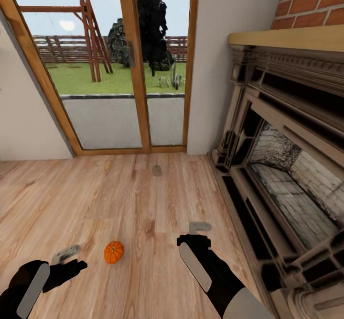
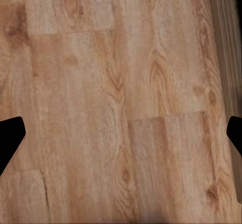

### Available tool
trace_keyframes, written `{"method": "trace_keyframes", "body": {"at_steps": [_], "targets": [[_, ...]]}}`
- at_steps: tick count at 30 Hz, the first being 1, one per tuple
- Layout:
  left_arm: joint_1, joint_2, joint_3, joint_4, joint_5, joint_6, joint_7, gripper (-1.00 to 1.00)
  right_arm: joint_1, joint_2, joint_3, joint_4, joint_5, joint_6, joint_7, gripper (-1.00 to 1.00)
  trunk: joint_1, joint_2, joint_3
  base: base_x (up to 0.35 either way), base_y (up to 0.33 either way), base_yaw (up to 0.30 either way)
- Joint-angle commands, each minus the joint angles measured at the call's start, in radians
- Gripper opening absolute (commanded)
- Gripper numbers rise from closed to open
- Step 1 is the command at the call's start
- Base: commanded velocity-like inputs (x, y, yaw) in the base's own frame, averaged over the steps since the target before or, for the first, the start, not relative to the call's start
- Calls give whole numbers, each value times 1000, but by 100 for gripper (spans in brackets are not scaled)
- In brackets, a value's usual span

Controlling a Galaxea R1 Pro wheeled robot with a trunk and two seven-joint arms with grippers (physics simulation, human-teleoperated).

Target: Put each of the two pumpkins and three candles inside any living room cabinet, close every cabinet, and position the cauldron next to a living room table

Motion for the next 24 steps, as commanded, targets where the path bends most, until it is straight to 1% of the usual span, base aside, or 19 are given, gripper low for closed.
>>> {"method": "trace_keyframes", "body": {"at_steps": [1,4,10,24], "targets": [[0,0,5,0,0,0,0,100,0,0,0,0,0,0,0,100,0,0,0,300,-12,106],[0,0,13,0,0,-1,0,100,0,0,0,0,-1,0,0,100,0,0,0,288,-74,46],[0,0,16,0,0,-1,0,100,0,0,0,-1,-1,0,0,100,0,0,0,267,-122,10],[0,0,16,0,-1,-1,0,100,0,0,0,0,-1,0,0,100,0,0,0,273,-7,0]]}}
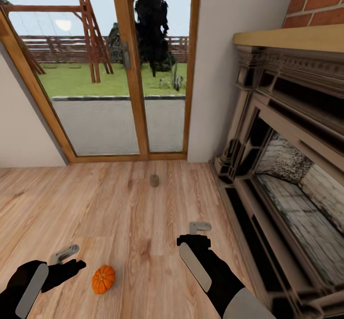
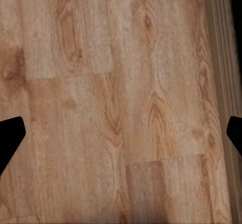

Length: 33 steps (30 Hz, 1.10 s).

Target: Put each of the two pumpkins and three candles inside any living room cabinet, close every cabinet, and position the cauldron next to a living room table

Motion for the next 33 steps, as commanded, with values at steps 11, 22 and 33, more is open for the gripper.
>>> {"method": "trace_keyframes", "body": {"at_steps": [11,22,33], "targets": [[0,0,0,0,0,0,0,100,0,0,3,-1,1,-1,0,100,0,0,0,275,0,0],[0,-1,0,0,0,0,0,100,0,0,37,0,1,-22,3,100,0,0,0,263,0,0],[0,-2,0,0,-1,0,0,100,0,0,38,-1,1,-25,3,100,0,0,0,253,-73,0]]}}
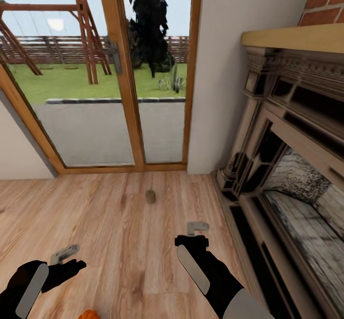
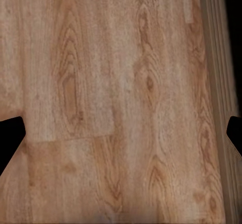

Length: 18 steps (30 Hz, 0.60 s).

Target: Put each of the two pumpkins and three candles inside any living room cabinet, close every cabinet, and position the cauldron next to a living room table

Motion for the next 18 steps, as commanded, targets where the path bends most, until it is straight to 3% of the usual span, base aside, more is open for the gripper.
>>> {"method": "trace_keyframes", "body": {"at_steps": [1,18], "targets": [[0,0,0,0,0,0,0,100,0,0,0,0,0,0,0,100,0,0,0,251,-154,0],[0,1,0,0,0,0,0,100,0,0,0,0,0,0,0,100,0,0,0,250,-126,0]]}}
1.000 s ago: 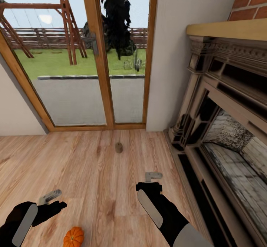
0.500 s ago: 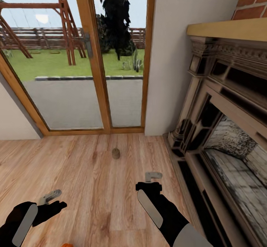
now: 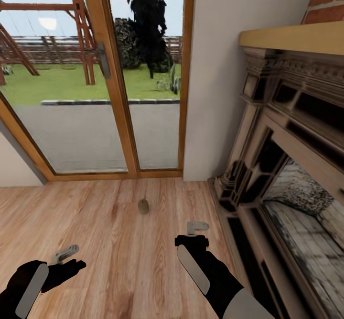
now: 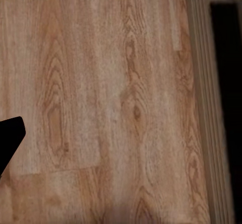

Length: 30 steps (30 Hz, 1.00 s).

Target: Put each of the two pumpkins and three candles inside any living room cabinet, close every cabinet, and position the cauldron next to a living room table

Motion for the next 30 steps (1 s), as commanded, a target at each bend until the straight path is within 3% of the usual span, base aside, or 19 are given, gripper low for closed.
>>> {"method": "trace_keyframes", "body": {"at_steps": [1,17,30], "targets": [[0,0,0,0,0,0,0,100,0,0,0,0,0,0,0,100,0,0,0,253,-18,0],[0,0,0,1,1,0,0,100,0,0,1,0,0,0,0,100,0,0,0,254,62,6],[0,-1,0,0,2,0,0,100,0,0,1,0,-1,0,1,100,0,0,0,222,-36,67]]}}
